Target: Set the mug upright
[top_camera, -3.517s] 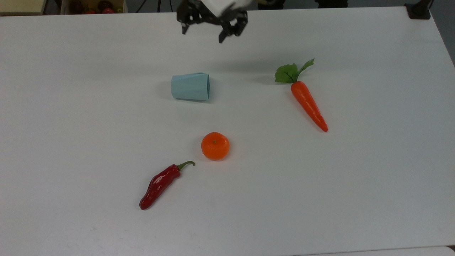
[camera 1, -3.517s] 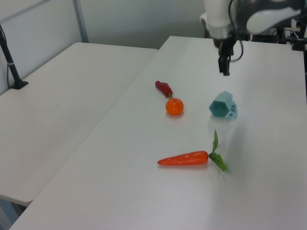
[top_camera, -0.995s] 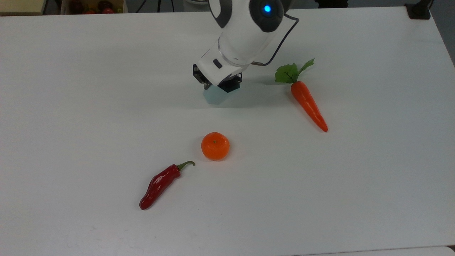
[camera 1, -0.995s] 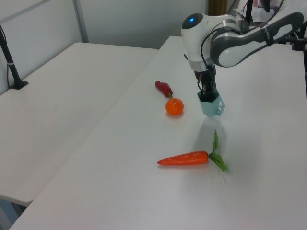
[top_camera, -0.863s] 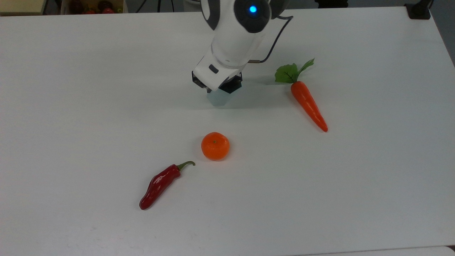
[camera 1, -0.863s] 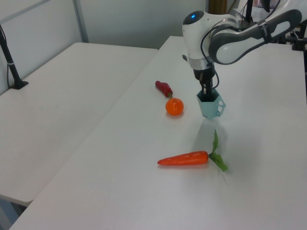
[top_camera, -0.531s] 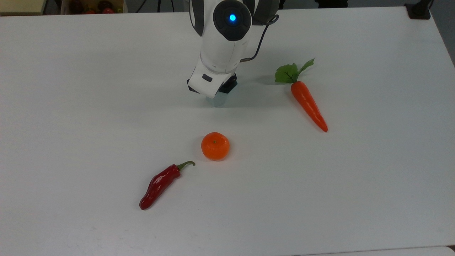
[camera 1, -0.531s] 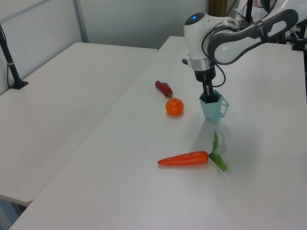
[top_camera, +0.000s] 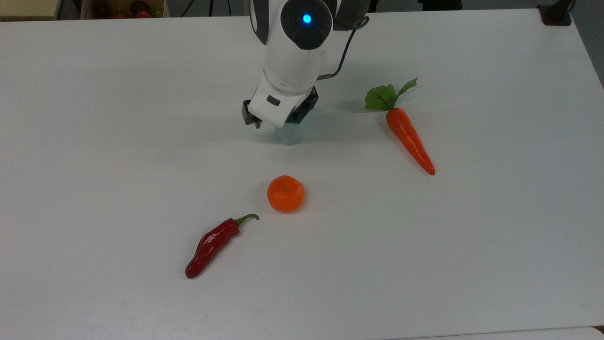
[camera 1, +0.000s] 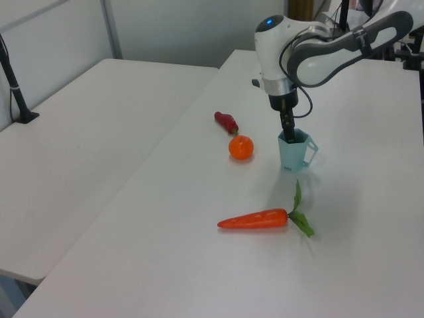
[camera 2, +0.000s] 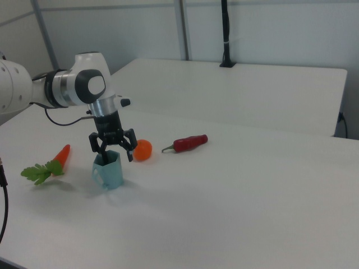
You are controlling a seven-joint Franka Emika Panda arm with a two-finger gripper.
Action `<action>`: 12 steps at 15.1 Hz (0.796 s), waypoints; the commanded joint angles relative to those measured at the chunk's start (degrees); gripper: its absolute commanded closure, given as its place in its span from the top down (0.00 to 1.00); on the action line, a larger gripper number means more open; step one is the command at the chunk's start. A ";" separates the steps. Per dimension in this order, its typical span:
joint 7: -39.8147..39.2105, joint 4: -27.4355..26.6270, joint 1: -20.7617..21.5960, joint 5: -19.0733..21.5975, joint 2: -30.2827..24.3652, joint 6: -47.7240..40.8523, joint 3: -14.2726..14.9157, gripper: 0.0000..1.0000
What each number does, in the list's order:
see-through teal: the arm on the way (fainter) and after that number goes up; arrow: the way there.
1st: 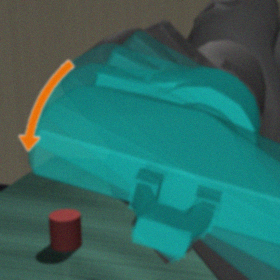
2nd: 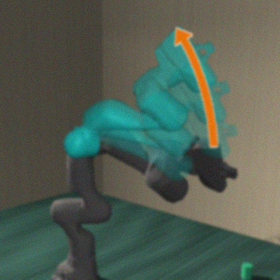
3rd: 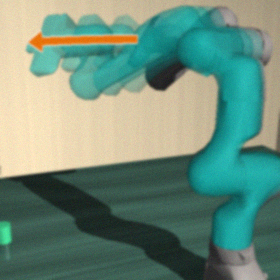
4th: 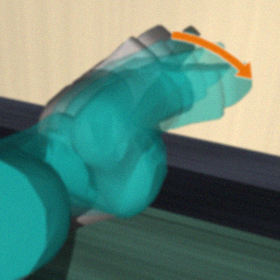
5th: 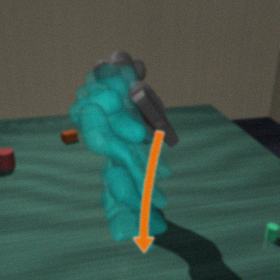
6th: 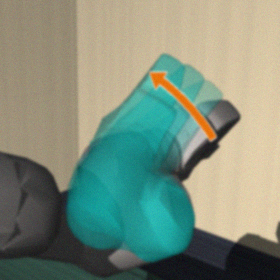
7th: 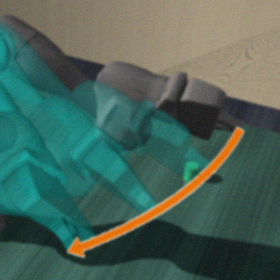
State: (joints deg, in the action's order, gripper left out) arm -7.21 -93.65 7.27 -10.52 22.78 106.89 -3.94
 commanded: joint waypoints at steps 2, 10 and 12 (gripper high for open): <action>-0.53 -1.45 -2.52 1.37 -7.73 0.34 0.07 1.00; 5.80 -1.45 -6.57 8.49 -22.50 -10.55 2.17 1.00; 6.07 -1.36 -6.57 9.02 -23.48 -11.60 3.40 1.00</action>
State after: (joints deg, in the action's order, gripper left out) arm -2.79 -93.15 0.42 -3.31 2.57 97.07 -2.82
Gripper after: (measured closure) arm 0.000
